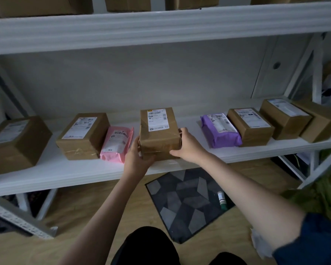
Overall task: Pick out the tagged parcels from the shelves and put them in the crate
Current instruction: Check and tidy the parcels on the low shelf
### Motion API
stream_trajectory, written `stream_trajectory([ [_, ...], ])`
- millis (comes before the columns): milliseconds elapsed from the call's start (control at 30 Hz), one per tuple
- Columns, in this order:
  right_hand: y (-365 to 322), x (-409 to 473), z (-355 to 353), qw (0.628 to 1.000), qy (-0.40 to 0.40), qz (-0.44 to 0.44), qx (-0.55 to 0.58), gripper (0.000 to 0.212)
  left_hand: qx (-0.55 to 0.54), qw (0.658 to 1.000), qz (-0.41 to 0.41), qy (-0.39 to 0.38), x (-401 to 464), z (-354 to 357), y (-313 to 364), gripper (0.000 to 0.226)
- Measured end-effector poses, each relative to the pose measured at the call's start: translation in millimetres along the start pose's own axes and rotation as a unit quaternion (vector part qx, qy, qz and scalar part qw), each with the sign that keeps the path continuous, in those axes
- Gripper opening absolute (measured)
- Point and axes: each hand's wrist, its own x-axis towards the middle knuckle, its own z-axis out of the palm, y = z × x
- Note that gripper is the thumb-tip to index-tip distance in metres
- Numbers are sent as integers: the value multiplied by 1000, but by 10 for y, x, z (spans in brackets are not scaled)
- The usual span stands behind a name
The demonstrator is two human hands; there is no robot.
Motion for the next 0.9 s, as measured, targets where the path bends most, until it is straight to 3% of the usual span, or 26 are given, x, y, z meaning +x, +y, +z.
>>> stream_trajectory([
  [333, -211, 339, 427, 999, 8, -13, 34, 69, 100, 994, -19, 42, 219, -328, -320, 85],
  [600, -282, 251, 355, 1000, -14, -17, 20, 78, 84, 994, -43, 52, 90, -560, -156, 77],
  [767, -190, -47, 92, 1000, -3, -10, 8, 85, 123, 987, 13, 104, -261, -480, 121, 51],
  [900, -47, -287, -125, 1000, 19, -7, -13, 78, 162, 983, 77, 42, -379, -152, 362, 38],
])
